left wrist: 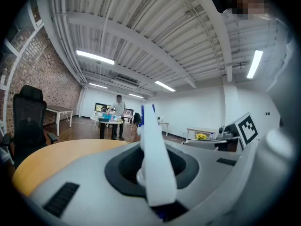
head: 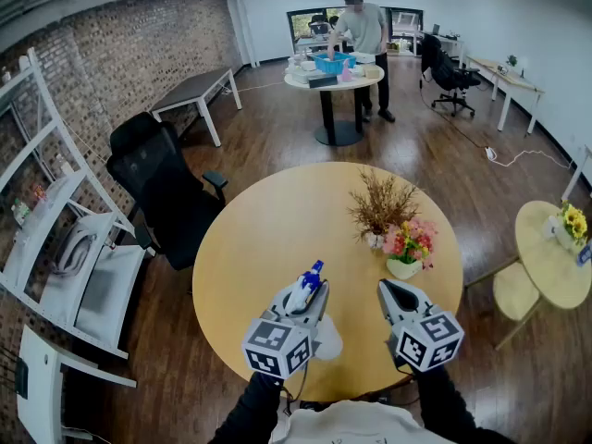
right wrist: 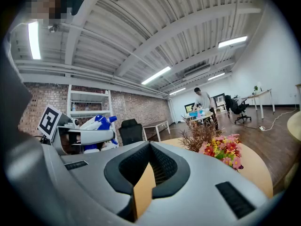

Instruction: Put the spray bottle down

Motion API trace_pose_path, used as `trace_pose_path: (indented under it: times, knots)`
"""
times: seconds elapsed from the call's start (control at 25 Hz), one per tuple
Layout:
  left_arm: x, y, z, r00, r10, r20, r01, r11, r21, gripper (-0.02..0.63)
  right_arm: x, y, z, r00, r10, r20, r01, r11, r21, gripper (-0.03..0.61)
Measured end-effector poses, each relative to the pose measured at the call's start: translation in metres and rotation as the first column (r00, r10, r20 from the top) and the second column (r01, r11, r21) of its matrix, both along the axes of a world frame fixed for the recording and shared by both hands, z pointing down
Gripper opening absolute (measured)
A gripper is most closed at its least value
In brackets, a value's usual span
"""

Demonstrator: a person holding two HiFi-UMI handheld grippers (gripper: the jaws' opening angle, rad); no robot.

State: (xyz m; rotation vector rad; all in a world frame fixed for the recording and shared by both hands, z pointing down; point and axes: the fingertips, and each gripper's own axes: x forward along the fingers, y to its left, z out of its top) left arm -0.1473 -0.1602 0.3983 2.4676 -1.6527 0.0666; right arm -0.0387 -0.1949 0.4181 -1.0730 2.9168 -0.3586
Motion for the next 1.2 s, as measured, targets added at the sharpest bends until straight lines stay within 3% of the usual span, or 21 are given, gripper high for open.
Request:
trace_pose_path:
  times: [0.28, 0.48, 0.8, 1.2]
  knots:
    - [0.006, -0.038, 0.007, 1.000, -0.011, 0.004, 0.010, 1.000, 0.014, 0.067, 0.010, -0.003, 0.008, 1.000, 0.010, -0.007, -0.010, 1.000, -0.012, -0.018]
    - [0.024, -0.077, 0.006, 0.998, -0.005, 0.060, 0.000, 0.997, 0.081, 0.067, 0.024, -0.001, 0.018, 1.000, 0.027, -0.015, -0.028, 0.999, -0.027, -0.018]
    - [0.055, -0.138, 0.023, 0.991, 0.037, 0.129, -0.051, 0.993, 0.103, 0.067, 0.049, -0.009, 0.033, 0.998, 0.063, -0.031, -0.064, 0.996, -0.055, -0.018]
    - [0.072, -0.175, 0.045, 0.991, 0.053, 0.126, -0.067, 0.992, 0.106, 0.067, 0.071, -0.021, 0.036, 0.994, 0.091, -0.064, -0.095, 0.994, -0.060, -0.020]
